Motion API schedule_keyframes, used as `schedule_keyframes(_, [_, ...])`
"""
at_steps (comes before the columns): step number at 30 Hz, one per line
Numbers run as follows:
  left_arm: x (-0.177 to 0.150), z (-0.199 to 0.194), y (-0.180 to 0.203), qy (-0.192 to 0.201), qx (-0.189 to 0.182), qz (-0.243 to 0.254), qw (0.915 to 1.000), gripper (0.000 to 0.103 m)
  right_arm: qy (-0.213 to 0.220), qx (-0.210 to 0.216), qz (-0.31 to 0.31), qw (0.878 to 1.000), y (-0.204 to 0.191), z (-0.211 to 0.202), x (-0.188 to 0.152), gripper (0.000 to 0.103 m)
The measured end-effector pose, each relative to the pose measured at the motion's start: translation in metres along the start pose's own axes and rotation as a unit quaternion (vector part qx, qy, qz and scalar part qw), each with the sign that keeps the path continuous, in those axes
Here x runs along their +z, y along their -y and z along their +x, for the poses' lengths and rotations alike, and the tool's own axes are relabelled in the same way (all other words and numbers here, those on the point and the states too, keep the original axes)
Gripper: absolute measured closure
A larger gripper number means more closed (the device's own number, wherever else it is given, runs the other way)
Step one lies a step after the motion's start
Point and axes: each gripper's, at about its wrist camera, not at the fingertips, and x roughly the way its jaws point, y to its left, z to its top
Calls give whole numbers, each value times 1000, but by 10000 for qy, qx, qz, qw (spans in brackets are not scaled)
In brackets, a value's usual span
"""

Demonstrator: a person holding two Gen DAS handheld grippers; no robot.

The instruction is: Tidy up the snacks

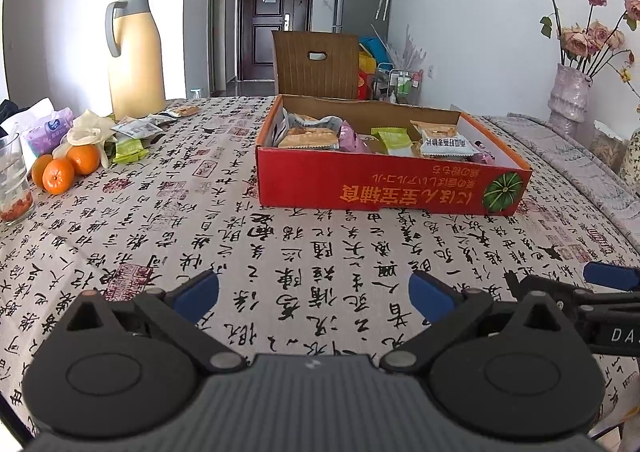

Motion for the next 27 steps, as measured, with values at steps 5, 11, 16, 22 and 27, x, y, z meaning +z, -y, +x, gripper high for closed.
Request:
schedule_keyframes(5, [0, -1, 1, -1, -4, 16, 10000, 0, 0, -3, -2, 10000, 0, -1, 0, 0])
schedule_keyframes(11, [0, 0, 2, -9, -16, 27, 10000, 0, -2, -5, -1, 10000, 0, 0, 0, 0])
schedule_keyframes(16, [-1, -1, 3, -8, -30, 32, 10000, 0, -2, -8, 0, 10000, 0, -1, 0, 0])
schedule_keyframes(22, [-1, -1, 3, -11, -38, 34, 10000, 0, -3, -4, -4, 10000, 0, -1, 0, 0])
schedule_keyframes(27, [-1, -1, 3, -10, -37, 34, 10000, 0, -3, -5, -4, 10000, 0, -1, 0, 0])
